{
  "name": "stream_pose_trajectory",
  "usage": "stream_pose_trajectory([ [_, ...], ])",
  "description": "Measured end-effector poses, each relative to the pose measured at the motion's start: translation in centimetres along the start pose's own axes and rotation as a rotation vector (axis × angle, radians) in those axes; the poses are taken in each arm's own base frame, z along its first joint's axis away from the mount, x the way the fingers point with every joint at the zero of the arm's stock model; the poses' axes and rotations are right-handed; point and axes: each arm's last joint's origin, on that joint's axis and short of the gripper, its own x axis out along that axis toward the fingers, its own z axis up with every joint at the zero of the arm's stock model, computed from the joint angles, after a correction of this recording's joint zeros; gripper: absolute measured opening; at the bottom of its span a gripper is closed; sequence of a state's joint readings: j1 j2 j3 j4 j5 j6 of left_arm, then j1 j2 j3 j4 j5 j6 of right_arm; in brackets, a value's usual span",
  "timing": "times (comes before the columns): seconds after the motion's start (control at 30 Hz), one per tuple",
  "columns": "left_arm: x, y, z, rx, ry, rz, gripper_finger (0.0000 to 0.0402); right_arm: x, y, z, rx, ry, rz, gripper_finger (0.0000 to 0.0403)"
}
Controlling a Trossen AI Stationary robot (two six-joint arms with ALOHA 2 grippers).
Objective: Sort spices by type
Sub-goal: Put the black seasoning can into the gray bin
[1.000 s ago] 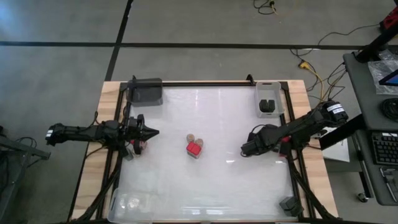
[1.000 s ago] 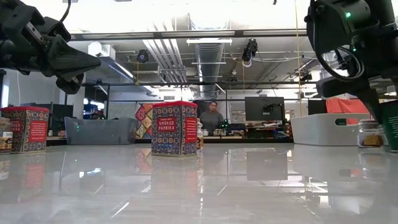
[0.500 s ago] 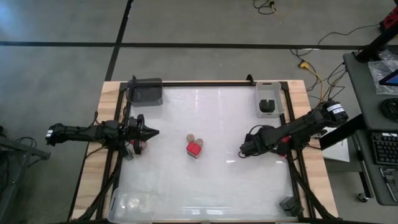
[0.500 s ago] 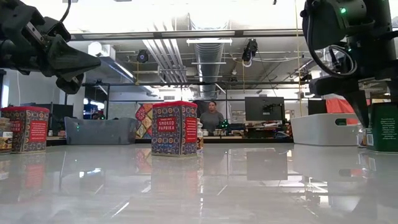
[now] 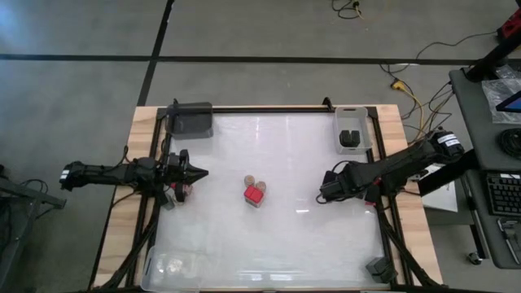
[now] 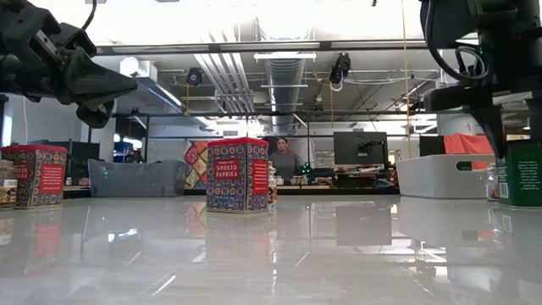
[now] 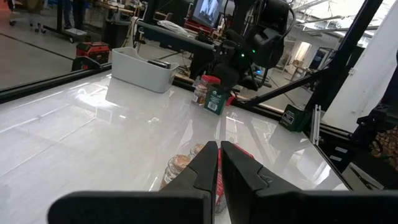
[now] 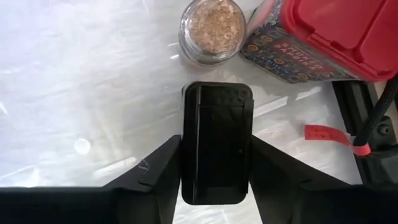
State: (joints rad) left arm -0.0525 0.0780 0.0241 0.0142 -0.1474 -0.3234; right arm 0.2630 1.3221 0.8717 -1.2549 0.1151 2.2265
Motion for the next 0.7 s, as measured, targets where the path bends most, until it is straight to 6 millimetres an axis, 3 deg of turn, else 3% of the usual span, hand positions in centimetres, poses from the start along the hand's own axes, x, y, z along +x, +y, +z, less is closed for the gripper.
stream_pose_trajectory([
  [0.2,0.0,0.0,0.0,0.000,0.000,0.000,0.0004,0.0,0.0,0.0,-0.012,-0.003,-0.003,0.0141],
  [0.3,0.0,0.0,0.0,0.000,0.001,0.000,0.0004,-1.0,0.2,0.0,-0.047,0.022,0.027,0.0142],
  [0.53,0.0,0.0,0.0,0.000,0.000,0.000,0.0004,-6.5,1.3,0.4,-0.229,0.082,0.229,0.0137],
  [0.7,0.0,0.0,0.0,0.000,0.000,0.000,0.0004,-10.0,1.8,4.1,-0.274,-0.226,0.360,0.0138],
])
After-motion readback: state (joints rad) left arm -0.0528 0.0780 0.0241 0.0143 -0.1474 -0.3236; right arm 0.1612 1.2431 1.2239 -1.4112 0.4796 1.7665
